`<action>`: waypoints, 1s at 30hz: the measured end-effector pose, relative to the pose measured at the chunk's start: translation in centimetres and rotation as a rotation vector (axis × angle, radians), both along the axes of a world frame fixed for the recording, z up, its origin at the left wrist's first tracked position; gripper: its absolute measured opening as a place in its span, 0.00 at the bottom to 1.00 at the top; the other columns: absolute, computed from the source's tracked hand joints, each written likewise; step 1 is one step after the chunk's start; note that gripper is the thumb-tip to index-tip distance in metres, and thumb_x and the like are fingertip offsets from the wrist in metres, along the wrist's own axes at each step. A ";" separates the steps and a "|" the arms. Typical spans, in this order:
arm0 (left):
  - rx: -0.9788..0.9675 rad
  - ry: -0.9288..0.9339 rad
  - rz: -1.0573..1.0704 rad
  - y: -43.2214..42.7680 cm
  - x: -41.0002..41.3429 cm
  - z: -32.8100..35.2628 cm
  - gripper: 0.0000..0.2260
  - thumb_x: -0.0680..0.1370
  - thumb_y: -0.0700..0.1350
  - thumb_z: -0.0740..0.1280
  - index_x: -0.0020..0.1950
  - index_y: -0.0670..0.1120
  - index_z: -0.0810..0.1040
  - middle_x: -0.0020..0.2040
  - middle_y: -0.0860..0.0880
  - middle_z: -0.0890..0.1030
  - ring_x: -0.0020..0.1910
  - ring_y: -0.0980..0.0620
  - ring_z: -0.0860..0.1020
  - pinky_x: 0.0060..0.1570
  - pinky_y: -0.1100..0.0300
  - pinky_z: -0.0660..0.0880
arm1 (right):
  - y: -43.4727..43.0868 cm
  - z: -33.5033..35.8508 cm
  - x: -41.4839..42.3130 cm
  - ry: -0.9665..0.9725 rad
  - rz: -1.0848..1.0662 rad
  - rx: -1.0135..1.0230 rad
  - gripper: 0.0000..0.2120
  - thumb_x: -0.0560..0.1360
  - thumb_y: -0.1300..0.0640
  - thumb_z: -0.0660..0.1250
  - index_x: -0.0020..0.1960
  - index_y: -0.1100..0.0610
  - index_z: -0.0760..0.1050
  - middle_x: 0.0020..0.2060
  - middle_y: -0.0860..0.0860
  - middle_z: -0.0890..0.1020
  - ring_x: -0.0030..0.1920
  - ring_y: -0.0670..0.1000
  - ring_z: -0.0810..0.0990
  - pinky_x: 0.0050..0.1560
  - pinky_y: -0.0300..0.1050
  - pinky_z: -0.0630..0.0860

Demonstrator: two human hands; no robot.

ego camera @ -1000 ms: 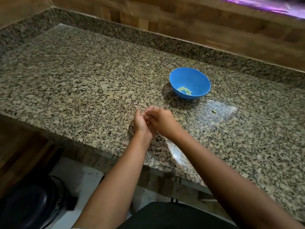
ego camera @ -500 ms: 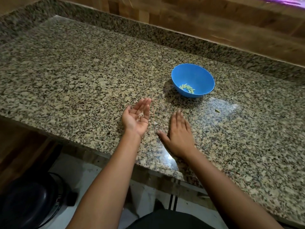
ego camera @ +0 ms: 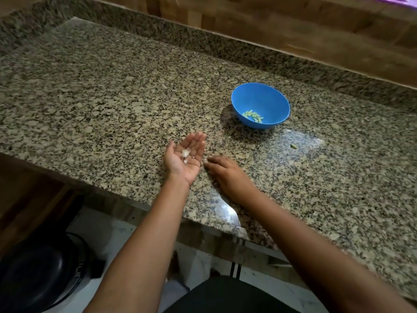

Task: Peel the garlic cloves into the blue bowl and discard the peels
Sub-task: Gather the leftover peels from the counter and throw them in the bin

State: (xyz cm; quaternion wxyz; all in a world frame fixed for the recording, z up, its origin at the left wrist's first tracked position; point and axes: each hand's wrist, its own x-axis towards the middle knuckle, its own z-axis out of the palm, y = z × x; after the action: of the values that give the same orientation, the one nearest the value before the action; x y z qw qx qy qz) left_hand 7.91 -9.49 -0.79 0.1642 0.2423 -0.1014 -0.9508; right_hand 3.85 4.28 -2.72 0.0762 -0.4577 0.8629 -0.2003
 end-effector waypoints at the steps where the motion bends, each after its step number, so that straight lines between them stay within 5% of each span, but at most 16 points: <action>1: -0.005 -0.011 0.002 0.2 0.1 0.0 0.28 0.83 0.53 0.47 0.43 0.35 0.78 0.44 0.36 0.82 0.43 0.41 0.83 0.40 0.56 0.81 | 0.7 -0.2 0.3 0.011 -0.010 -0.032 0.16 0.78 0.57 0.60 0.64 0.60 0.75 0.62 0.58 0.76 0.64 0.60 0.73 0.64 0.56 0.70; 4: -0.018 -0.024 0.002 0.7 0.6 0.1 0.28 0.83 0.53 0.46 0.45 0.35 0.78 0.43 0.36 0.83 0.43 0.42 0.83 0.40 0.56 0.81 | 1.9 0.2 0.9 0.063 -0.043 -0.055 0.15 0.74 0.65 0.66 0.60 0.62 0.77 0.57 0.58 0.80 0.58 0.59 0.75 0.59 0.51 0.72; 10: -0.035 -0.048 0.010 1.6 1.3 -0.3 0.29 0.83 0.54 0.48 0.43 0.35 0.81 0.45 0.36 0.82 0.47 0.41 0.82 0.47 0.53 0.80 | 2.0 1.2 1.2 0.055 -0.117 -0.072 0.11 0.74 0.65 0.66 0.54 0.60 0.81 0.51 0.55 0.81 0.53 0.54 0.76 0.56 0.43 0.71; 15: -0.045 -0.101 0.007 2.7 1.4 -0.4 0.26 0.83 0.54 0.47 0.52 0.36 0.77 0.50 0.37 0.81 0.51 0.41 0.80 0.54 0.52 0.76 | 0.6 3.1 0.6 -0.222 -0.381 -0.216 0.09 0.75 0.66 0.66 0.53 0.61 0.81 0.49 0.54 0.83 0.47 0.48 0.80 0.51 0.36 0.75; 18: -0.038 -0.137 0.012 3.4 1.2 -0.2 0.25 0.82 0.54 0.48 0.53 0.37 0.76 0.52 0.37 0.80 0.50 0.43 0.80 0.53 0.55 0.75 | -0.4 5.1 0.9 -0.430 -0.437 -0.341 0.08 0.75 0.66 0.66 0.52 0.61 0.80 0.47 0.53 0.83 0.37 0.42 0.78 0.37 0.30 0.75; 21: -0.050 -0.194 -0.037 4.0 1.1 0.1 0.24 0.82 0.55 0.49 0.54 0.39 0.77 0.52 0.38 0.80 0.42 0.49 0.78 0.32 0.65 0.73 | -1.4 6.6 1.2 -0.480 -0.381 -0.297 0.08 0.75 0.68 0.65 0.51 0.61 0.80 0.44 0.51 0.82 0.39 0.45 0.80 0.39 0.34 0.79; 24: -0.069 -0.235 -0.057 4.6 1.1 0.5 0.23 0.82 0.54 0.50 0.53 0.41 0.79 0.48 0.39 0.82 0.43 0.49 0.80 0.38 0.63 0.73 | -2.0 7.1 1.5 -0.437 -0.285 -0.176 0.10 0.76 0.69 0.62 0.50 0.60 0.80 0.42 0.49 0.80 0.39 0.44 0.79 0.36 0.32 0.77; 30: -0.010 -0.251 -0.042 5.4 0.7 0.8 0.21 0.82 0.53 0.52 0.52 0.40 0.77 0.39 0.40 0.83 0.42 0.47 0.81 0.36 0.57 0.79 | -1.6 6.9 1.4 -0.333 -0.263 -0.198 0.08 0.73 0.68 0.67 0.50 0.61 0.79 0.44 0.53 0.82 0.46 0.49 0.81 0.49 0.45 0.80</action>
State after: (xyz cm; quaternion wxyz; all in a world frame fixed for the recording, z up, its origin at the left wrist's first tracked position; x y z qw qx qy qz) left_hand 8.57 -4.06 0.05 0.1318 0.3562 -0.1308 -0.9158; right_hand 5.23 2.64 4.23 0.1452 -0.3073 0.8667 -0.3650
